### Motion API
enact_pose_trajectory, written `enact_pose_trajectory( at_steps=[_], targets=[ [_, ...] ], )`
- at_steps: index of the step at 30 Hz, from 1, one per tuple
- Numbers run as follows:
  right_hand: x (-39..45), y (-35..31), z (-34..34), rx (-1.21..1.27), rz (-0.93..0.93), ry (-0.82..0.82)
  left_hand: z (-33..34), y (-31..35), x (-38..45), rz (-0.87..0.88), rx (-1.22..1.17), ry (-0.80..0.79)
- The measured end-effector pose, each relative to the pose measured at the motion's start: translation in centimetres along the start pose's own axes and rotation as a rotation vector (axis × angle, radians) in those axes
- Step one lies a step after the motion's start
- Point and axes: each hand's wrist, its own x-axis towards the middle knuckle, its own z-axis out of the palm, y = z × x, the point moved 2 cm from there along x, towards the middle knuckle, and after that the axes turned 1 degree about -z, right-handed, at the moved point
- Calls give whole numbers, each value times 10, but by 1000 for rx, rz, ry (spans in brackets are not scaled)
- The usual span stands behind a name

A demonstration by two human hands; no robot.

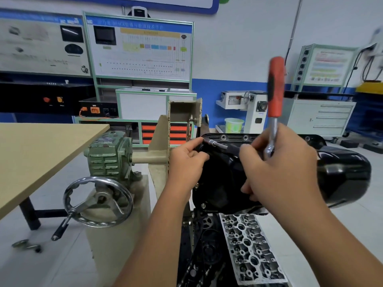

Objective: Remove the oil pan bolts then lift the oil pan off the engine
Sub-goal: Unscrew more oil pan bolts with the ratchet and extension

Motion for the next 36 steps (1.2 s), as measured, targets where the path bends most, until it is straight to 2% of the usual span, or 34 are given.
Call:
enact_pose_trajectory(
  at_steps=[3,5,7,10,12,13,16,17,19,21,25,26,28,29,30,33,34,35,36],
  targets=[
    [5,-13,2,-253,-293,-63,3,1,-5,-5,-4,-19],
    [5,-19,5,-374,-419,-175,5,3,-9,-29,-22,-34],
    [5,-22,8,-400,-462,-277,7,4,-14,-44,-39,-58],
    [1,-22,10,-377,-437,-276,10,7,-19,-62,-44,-78],
    [-1,-18,11,-248,-264,-209,12,7,-20,-93,-28,-76],
    [-2,-15,11,-87,-87,-159,12,8,-20,-109,-16,-66],
    [-8,-14,16,668,558,-18,11,12,-23,-115,-15,-55],
    [-10,-17,17,832,682,5,10,14,-25,-101,-23,-62],
    [-9,-20,19,863,722,-37,11,17,-28,-83,-35,-78],
    [-3,-25,15,608,536,-155,11,17,-29,-117,-50,-65],
    [10,-42,9,-299,-270,-483,12,15,-29,-157,-77,-65],
    [8,-44,11,-424,-406,-551,15,18,-32,-156,-104,-66],
    [3,-43,17,-432,-475,-556,17,20,-34,-168,-182,-61],
    [-1,-41,19,-304,-386,-488,17,20,-34,-165,-190,-63],
    [-4,-38,22,-106,-211,-377,17,18,-33,-149,-163,-70],
    [-10,-33,29,677,550,28,9,15,-31,-141,-61,-73],
    [-9,-33,32,875,705,106,7,15,-31,-133,-45,-71],
    [-6,-34,33,957,769,112,7,15,-31,-131,-40,-67],
    [-3,-36,31,906,723,45,8,15,-31,-132,-46,-67]
  ],
)
